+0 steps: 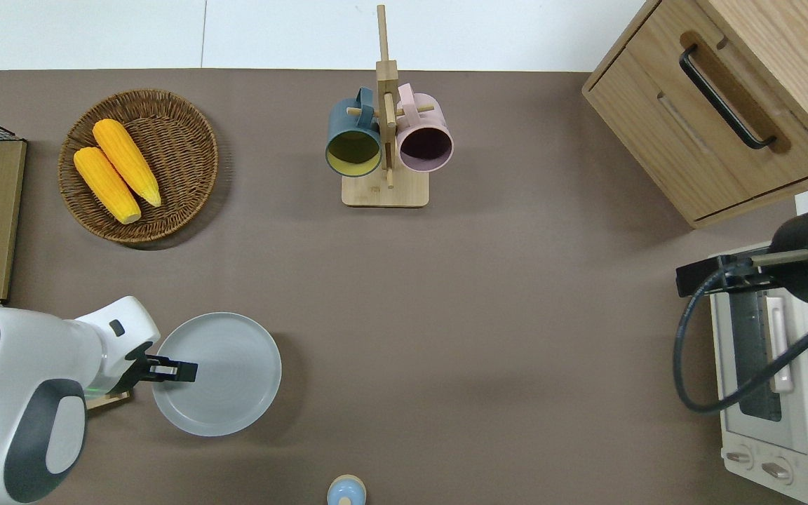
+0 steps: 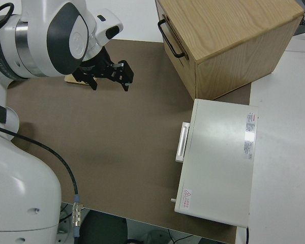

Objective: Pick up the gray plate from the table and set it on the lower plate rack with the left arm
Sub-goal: 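Lift the gray plate with the left gripper and tilt it upright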

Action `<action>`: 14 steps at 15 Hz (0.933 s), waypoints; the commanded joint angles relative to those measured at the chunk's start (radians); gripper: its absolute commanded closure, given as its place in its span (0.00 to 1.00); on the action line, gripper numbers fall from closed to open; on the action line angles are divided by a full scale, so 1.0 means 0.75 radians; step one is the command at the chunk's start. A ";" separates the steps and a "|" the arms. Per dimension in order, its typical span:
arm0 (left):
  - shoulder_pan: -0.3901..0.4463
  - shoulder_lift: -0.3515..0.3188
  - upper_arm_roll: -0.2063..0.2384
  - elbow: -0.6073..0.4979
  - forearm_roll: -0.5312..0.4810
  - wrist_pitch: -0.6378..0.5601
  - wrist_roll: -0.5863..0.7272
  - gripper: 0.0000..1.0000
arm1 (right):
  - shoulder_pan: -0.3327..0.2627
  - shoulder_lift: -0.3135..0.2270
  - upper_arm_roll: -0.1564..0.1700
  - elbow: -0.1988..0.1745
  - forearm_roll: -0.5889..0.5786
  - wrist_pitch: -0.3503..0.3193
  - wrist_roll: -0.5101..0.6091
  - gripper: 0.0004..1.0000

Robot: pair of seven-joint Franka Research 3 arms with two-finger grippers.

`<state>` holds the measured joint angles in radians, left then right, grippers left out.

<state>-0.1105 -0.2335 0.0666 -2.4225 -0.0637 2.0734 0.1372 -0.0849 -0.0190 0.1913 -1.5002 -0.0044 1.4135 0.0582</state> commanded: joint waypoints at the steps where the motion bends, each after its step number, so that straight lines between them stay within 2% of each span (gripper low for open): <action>1: 0.037 -0.051 0.001 0.129 0.005 -0.175 0.007 1.00 | -0.010 -0.003 0.007 0.008 0.010 -0.019 0.000 0.01; 5: 0.039 -0.053 0.003 0.280 0.005 -0.318 -0.003 1.00 | -0.010 -0.003 0.007 0.008 0.010 -0.019 0.000 0.01; 9: 0.039 -0.053 0.032 0.430 0.005 -0.474 0.003 1.00 | -0.010 -0.003 0.007 0.008 0.010 -0.019 0.000 0.01; 11: 0.035 -0.053 0.056 0.475 0.009 -0.517 0.005 1.00 | -0.010 -0.003 0.009 0.008 0.010 -0.019 -0.002 0.01; 14: 0.035 -0.053 0.058 0.493 0.009 -0.533 0.003 1.00 | -0.010 -0.003 0.007 0.008 0.010 -0.019 0.000 0.01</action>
<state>-0.0852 -0.2775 0.1076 -2.0798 -0.0626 1.7095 0.1382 -0.0849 -0.0190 0.1913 -1.5002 -0.0044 1.4135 0.0582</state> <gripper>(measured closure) 1.000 0.009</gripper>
